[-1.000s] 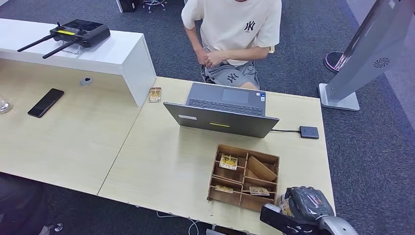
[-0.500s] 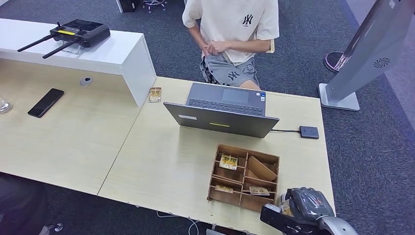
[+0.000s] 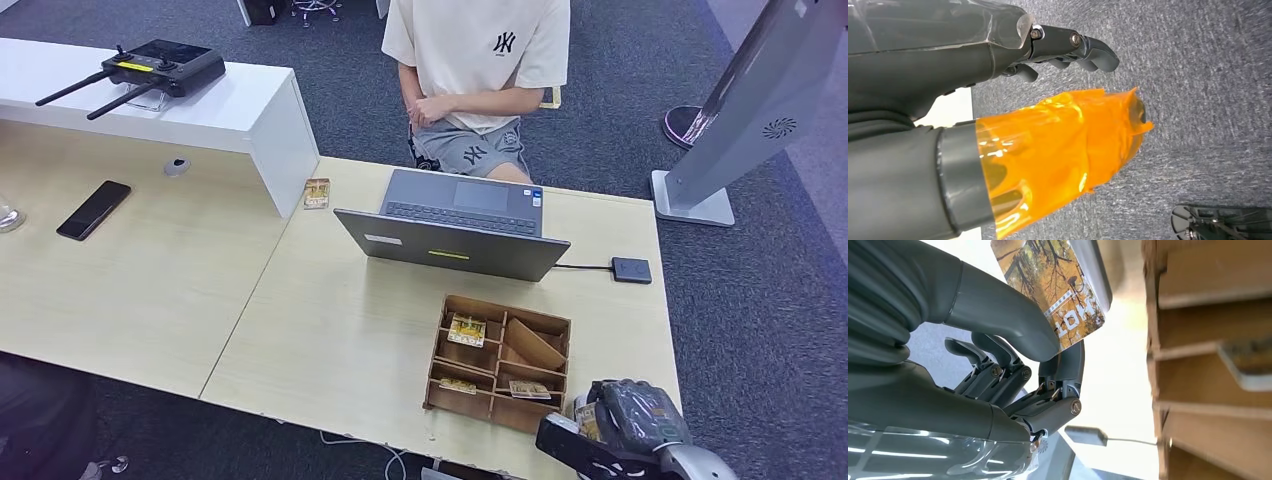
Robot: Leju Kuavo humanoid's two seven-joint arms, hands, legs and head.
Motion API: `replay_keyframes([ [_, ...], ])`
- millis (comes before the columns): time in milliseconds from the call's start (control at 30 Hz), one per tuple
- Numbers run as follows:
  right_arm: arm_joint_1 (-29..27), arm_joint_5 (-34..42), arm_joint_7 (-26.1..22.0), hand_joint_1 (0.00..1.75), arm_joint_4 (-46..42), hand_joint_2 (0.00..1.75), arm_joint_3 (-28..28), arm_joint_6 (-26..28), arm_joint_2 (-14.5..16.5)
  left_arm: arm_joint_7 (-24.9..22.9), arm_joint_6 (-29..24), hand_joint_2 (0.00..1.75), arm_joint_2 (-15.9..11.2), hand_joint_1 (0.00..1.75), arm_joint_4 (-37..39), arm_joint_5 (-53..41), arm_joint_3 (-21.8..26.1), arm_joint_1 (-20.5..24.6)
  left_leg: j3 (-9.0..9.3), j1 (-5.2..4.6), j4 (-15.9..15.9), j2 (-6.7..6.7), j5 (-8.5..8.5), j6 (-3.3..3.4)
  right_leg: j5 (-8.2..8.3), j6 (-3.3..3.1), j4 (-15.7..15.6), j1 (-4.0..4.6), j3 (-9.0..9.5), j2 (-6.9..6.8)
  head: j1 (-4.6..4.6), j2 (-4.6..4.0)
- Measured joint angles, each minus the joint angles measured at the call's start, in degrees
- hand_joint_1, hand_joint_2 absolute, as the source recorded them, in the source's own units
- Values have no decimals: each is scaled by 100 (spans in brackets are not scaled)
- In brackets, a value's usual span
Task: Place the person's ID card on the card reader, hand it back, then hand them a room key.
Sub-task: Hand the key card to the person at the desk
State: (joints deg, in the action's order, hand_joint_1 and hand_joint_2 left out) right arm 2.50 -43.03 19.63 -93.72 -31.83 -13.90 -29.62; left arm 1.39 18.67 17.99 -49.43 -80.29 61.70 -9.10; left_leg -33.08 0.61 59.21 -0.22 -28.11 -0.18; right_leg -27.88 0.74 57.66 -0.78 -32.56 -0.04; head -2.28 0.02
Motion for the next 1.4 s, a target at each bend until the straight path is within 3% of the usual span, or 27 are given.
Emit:
replay_keyframes([
  [733,-262,-11,-91,175,-1237,175,1101,493,-96,-273,17,0,7,0,-9,703,-42,-4,-1,0,1,-1,0,0,0,0,0,0,1,-1,0,0],
  [1067,-294,470,-807,175,-1975,175,1489,800,11,-591,30,0,6,0,-156,1418,-516,-63,-3,0,0,-3,0,0,0,0,0,0,2,-3,-1,0],
  [1400,-104,1189,-1495,175,-2244,175,1447,771,93,-371,14,0,4,0,-180,1033,-604,-72,-4,0,0,-2,0,0,1,1,1,0,4,-2,-1,0],
])
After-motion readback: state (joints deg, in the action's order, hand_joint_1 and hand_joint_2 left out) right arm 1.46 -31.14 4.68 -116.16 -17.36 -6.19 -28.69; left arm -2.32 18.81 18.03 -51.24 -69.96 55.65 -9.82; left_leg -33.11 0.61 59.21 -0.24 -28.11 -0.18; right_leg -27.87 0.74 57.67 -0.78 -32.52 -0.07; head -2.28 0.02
